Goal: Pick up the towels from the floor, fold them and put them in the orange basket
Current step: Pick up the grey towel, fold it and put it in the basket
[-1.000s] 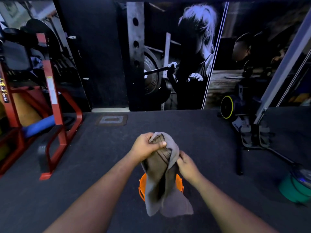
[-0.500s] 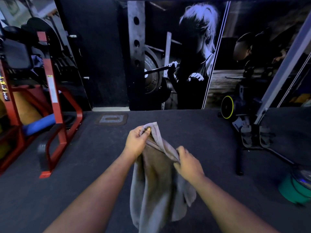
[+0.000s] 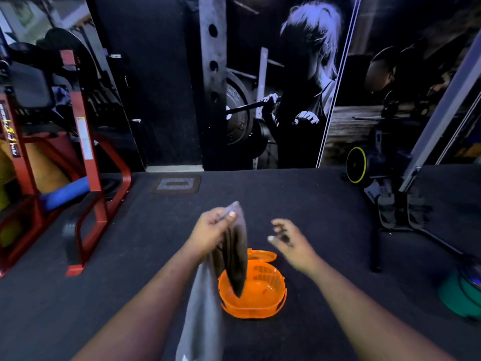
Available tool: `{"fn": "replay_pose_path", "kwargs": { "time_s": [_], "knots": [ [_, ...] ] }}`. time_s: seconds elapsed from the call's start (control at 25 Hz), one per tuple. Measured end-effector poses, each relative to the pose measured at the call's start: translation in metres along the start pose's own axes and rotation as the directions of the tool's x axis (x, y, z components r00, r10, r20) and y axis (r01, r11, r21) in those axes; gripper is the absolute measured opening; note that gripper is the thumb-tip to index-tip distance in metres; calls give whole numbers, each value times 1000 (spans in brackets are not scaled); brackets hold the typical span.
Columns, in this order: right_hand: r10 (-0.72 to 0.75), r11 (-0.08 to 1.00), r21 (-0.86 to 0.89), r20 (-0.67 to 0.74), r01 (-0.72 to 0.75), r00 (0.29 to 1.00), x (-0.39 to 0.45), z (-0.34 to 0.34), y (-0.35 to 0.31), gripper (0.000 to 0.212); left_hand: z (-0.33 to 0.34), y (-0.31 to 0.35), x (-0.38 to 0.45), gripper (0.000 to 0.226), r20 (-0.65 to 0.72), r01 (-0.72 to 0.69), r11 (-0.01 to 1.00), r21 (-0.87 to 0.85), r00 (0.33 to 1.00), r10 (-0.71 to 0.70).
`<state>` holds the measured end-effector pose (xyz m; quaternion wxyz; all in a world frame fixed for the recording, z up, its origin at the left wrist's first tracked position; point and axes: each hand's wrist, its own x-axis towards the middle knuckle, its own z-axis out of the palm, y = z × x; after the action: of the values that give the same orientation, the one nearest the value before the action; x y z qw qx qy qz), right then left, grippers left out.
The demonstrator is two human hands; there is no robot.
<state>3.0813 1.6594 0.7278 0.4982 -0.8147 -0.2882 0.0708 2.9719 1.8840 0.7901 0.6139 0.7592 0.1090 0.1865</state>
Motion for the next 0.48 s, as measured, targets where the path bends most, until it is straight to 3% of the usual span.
{"fn": "replay_pose_path", "kwargs": {
  "time_s": [0.08, 0.16, 0.32, 0.4, 0.48],
  "knots": [
    [-124, 992, -10, 138, 127, 983, 9, 21, -25, 54, 15, 10, 0, 40, 199, -42, 999, 6, 979, 40],
    [-177, 980, -59, 186, 191, 967, 16, 33, -30, 43, 21, 25, -1, 21, 243, -69, 998, -8, 968, 69],
    [-46, 998, -44, 145, 53, 988, 11, 35, -4, 17, 5, 38, 8, 18, 58, -117, 985, -126, 990, 125],
    [-22, 999, 44, 146, 15, 989, 6, 34, 1, 5, -6, 35, 9, 16, -36, -120, 987, -108, 993, 116],
    [-14, 990, 140, 78, 3, 997, 4, 34, -3, 8, -16, 28, 5, 9, -61, -97, 995, -27, 994, 95]
  ]
}}
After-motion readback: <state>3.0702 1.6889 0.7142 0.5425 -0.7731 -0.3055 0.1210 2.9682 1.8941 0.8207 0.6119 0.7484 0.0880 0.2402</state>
